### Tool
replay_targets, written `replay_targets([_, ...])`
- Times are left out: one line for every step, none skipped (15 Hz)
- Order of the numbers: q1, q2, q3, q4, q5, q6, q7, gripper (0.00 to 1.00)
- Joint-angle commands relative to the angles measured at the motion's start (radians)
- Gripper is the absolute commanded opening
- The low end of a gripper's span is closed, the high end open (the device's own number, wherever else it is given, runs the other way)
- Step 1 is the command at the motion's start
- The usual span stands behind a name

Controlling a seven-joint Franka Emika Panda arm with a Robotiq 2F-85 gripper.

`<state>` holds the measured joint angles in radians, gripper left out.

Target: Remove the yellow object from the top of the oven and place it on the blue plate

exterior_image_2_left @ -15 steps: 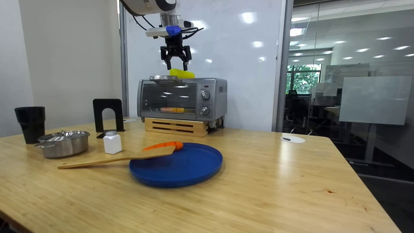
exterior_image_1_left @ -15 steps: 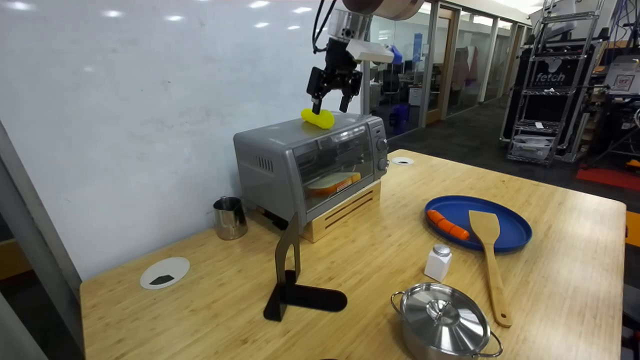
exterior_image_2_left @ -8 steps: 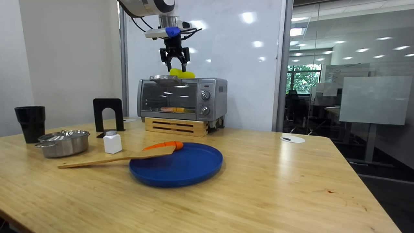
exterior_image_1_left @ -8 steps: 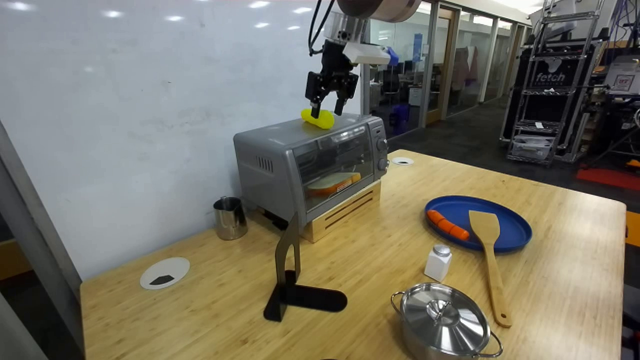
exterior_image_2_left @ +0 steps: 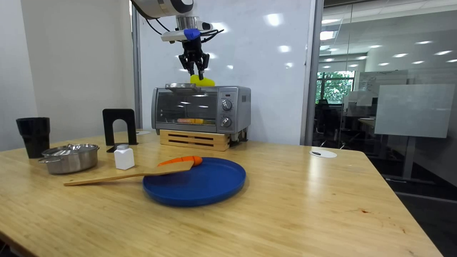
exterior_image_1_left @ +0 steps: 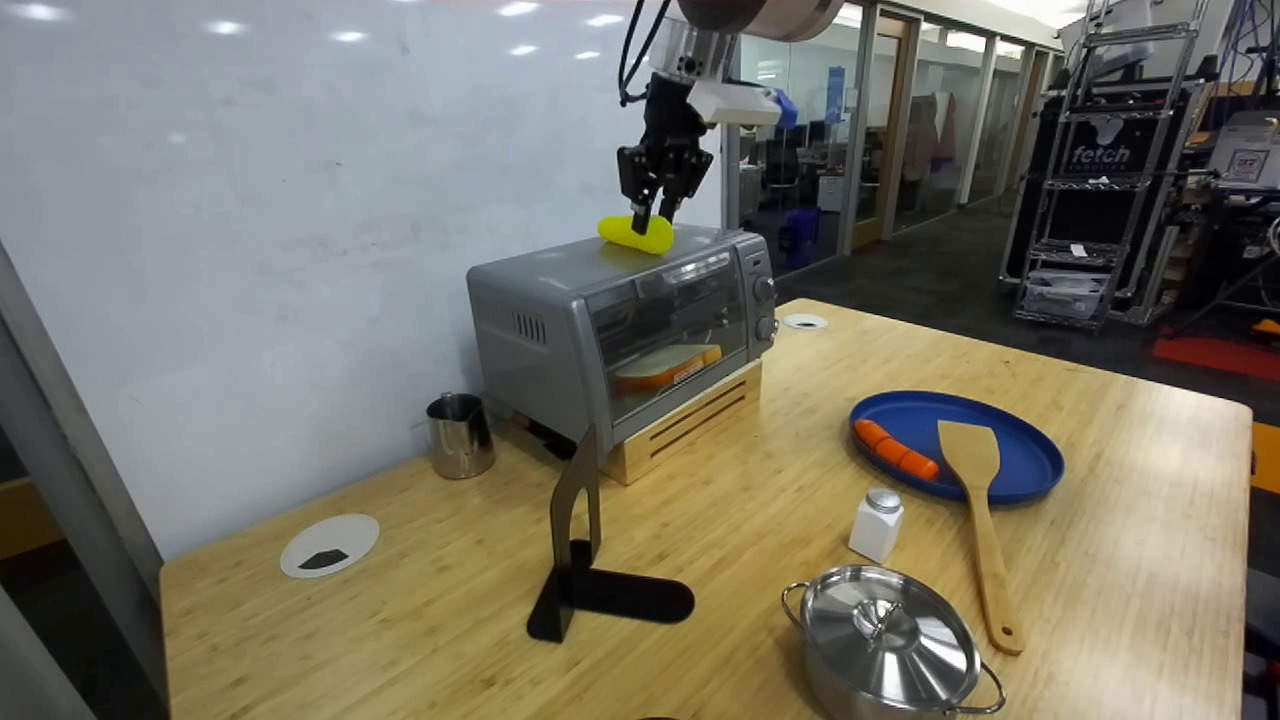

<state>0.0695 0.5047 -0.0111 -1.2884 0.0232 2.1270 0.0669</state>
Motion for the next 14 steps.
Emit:
replay_targets([-0.031,-0.066,0.018,-0.061,0.018,-0.001,-0.035,0.12])
replay_targets([-0.037,-0.092,0.018,-0.08,0.021,-0.011,-0.043,0.08])
replay_targets([-0.046,-0.137,0.017,-0.121,0.022,-0.01,-0.06,0.08])
replay_targets([-0.054,-0.174,0.016,-0.151,0.023,-0.012,-0.074,0.08])
replay_targets([-0.065,-0.23,0.012,-0.203,0.022,-0.01,-0.097,0.08])
replay_targets([-0.074,-0.279,0.008,-0.245,0.018,-0.022,-0.117,0.08])
replay_targets([-0.083,-0.325,0.001,-0.288,0.011,-0.029,-0.132,0.08])
replay_targets([-0.097,-0.374,-0.001,-0.331,0.022,-0.051,-0.158,0.08])
replay_targets([-0.109,-0.423,-0.007,-0.379,0.026,-0.072,-0.186,0.08])
replay_targets([-0.117,-0.474,-0.016,-0.426,0.018,-0.093,-0.2,0.08])
replay_targets([-0.126,-0.524,-0.023,-0.477,0.024,-0.126,-0.233,0.08])
replay_targets([-0.133,-0.573,-0.032,-0.528,0.023,-0.15,-0.263,0.08])
replay_targets([-0.135,-0.622,-0.04,-0.583,0.016,-0.174,-0.281,0.08])
replay_targets([-0.139,-0.673,-0.054,-0.637,0.009,-0.197,-0.306,0.08])
